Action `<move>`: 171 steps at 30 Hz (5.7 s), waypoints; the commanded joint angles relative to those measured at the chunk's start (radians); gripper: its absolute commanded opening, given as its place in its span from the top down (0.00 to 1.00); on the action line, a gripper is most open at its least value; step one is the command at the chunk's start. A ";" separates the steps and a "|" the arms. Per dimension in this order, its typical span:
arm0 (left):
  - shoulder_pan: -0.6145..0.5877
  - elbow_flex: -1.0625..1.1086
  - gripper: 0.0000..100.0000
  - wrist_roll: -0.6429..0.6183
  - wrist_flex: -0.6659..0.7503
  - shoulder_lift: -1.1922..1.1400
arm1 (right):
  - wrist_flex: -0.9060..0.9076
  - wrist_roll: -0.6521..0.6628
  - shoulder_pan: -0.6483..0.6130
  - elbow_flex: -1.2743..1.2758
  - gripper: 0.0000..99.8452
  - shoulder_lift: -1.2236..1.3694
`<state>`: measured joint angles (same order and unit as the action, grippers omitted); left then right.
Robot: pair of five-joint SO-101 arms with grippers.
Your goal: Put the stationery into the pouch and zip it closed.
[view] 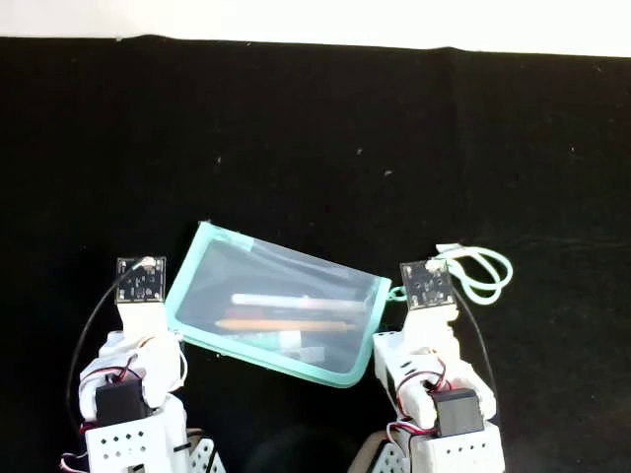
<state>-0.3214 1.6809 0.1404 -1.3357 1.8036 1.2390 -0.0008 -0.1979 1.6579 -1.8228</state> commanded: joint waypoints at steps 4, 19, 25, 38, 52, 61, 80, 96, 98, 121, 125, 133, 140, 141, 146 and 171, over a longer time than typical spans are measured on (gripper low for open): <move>0.016 0.016 0.99 -0.006 -0.006 0.007 | 0.004 0.008 -0.007 0.142 0.99 -0.007; 0.016 0.016 0.99 -0.006 -0.006 0.007 | 0.004 0.008 -0.007 0.142 0.99 -0.007; 0.016 0.016 0.99 -0.006 -0.006 0.007 | 0.004 0.008 -0.007 0.142 0.99 -0.007; 0.016 0.016 0.99 -0.006 -0.006 0.007 | 0.004 0.008 -0.007 0.142 0.99 -0.007; 0.016 0.016 0.99 -0.006 -0.006 0.007 | 0.004 0.008 -0.007 0.142 0.99 -0.007; 0.016 0.016 0.99 -0.006 -0.006 0.007 | 0.004 0.008 -0.007 0.142 0.99 -0.007; 0.148 0.016 0.99 -0.009 -0.003 0.007 | 0.004 0.008 -0.012 0.142 0.99 -0.007; 0.231 0.016 0.99 -0.006 0.353 0.007 | 0.004 0.008 -0.012 0.142 0.99 -0.007; 0.231 0.016 0.99 -0.008 0.353 0.007 | 0.004 0.008 -0.012 0.142 0.99 -0.007; 0.082 -0.205 0.99 -0.006 0.316 0.001 | -0.162 0.008 -0.059 0.142 0.99 -0.008; 0.082 -0.269 0.99 -0.006 0.301 -0.001 | -0.338 0.008 -0.021 0.114 0.99 -0.008; 0.087 -0.401 0.99 -0.006 0.183 -0.001 | -0.168 0.008 0.022 -0.159 0.99 -0.005; 0.087 -0.553 0.99 -0.006 0.077 -0.001 | 0.027 0.008 0.025 -0.392 0.99 0.002; 0.087 -0.575 0.99 -0.006 0.058 -0.001 | 0.048 0.008 0.025 -0.414 0.99 0.004; 0.087 -0.641 0.99 -0.006 0.025 -0.001 | 0.108 0.075 0.027 -0.510 0.99 0.004; 0.268 -1.175 0.99 0.086 -0.034 -0.532 | 0.374 0.084 0.025 -1.285 0.99 0.656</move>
<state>-0.0698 0.5424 0.1527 -1.3694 1.3479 1.5597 0.0729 -0.1811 0.4826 -1.2766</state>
